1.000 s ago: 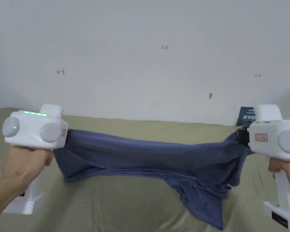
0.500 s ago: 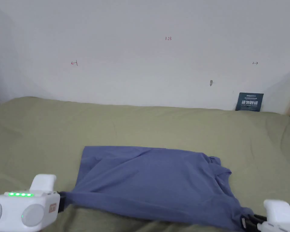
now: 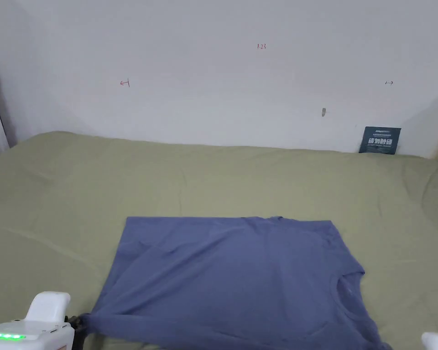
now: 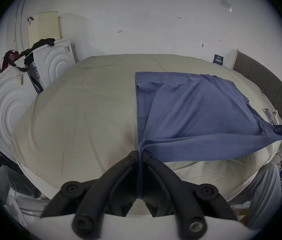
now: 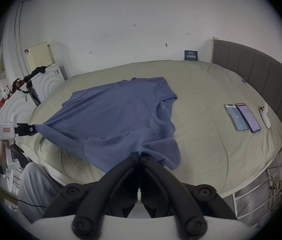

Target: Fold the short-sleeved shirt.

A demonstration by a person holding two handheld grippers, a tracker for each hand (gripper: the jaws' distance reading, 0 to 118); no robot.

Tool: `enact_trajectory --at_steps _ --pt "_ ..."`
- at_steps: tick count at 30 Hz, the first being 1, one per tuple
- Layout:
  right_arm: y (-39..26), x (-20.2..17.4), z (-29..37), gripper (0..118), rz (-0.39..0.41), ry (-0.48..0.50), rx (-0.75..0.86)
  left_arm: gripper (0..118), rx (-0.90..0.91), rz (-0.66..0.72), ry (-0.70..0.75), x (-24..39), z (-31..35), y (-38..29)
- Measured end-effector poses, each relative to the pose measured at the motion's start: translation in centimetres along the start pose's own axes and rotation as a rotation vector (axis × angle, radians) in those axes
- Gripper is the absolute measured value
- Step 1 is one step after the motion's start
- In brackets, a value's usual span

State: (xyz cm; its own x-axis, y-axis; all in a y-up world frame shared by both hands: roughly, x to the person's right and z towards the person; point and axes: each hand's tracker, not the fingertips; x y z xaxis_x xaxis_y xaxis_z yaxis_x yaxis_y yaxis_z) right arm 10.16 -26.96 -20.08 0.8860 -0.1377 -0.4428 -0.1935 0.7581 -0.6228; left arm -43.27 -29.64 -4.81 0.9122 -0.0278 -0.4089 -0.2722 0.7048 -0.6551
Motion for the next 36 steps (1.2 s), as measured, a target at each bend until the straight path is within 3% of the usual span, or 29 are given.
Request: enact_trajectory --at_steps 4,5,7,8,12,14,16,17,18,19,20,30,31,32,33,34,36 --pt "-0.2 0.7 -1.2 4 -0.016 0.001 -0.029 4 -0.01 0.009 -0.008 0.1 -0.6 -0.5" --pt "-0.2 0.8 -1.3 13 -0.019 -0.004 -0.03 11 -0.006 0.01 -0.01 0.1 -0.6 -0.7" --pt "-0.2 1.0 -1.3 92 -0.03 -0.009 -0.044 86 -0.019 0.02 -0.012 0.0 -0.4 -0.8" --pt "-0.2 1.1 -1.5 118 -0.038 -0.022 -0.063 113 -0.025 0.029 -0.014 -0.2 -0.4 -0.9" --pt "-0.5 1.1 -0.8 116 -0.043 -0.019 -0.013 115 0.03 0.07 0.007 -0.4 1.8 -1.0" --pt "-0.6 1.1 -0.7 116 -0.047 -0.037 0.018 111 0.056 0.101 -0.006 -0.5 2.9 -0.9" --pt "0.5 1.4 -0.3 104 -0.058 -0.039 0.045 83 0.078 0.117 -0.012 -0.4 4.1 -0.8" --pt "0.5 1.4 -0.2 87 -0.064 -0.04 0.056 62 0.093 0.13 -0.009 -0.3 4.5 -0.8" --pt "0.6 1.5 -0.2 46 -0.08 -0.037 0.064 25 0.111 0.146 -0.012 -0.4 4.9 -0.8" --pt "1.1 1.7 0.0 7 -0.093 -0.029 0.062 0 0.109 0.145 -0.017 -0.4 4.9 -0.8" --pt "1.0 1.8 -0.3 2 -0.1 -0.027 0.057 0 0.111 0.15 -0.011 -0.4 5.0 -0.8" --pt "0.4 1.6 -0.5 2 -0.054 -0.051 0.034 0 0.017 0.171 -0.031 -1.7 3.7 -2.5" --pt "0.3 1.7 -0.4 2 -0.055 -0.047 0.031 14 0.013 0.177 -0.042 -1.8 3.7 -2.4" --pt "0.3 1.7 -0.5 2 -0.057 -0.044 0.028 47 -0.005 0.18 -0.066 -1.8 3.5 -2.3" --pt "0.3 1.7 -0.6 2 -0.059 -0.046 0.027 101 -0.026 0.175 -0.071 -1.6 3.0 -2.3" --pt "0.2 1.7 -0.7 2 -0.059 -0.042 0.02 118 -0.041 0.163 -0.061 -1.6 2.1 -2.3" --pt "0.1 1.7 -0.8 2 -0.058 -0.041 0.015 118 -0.043 0.142 -0.047 -1.2 1.0 -2.2"
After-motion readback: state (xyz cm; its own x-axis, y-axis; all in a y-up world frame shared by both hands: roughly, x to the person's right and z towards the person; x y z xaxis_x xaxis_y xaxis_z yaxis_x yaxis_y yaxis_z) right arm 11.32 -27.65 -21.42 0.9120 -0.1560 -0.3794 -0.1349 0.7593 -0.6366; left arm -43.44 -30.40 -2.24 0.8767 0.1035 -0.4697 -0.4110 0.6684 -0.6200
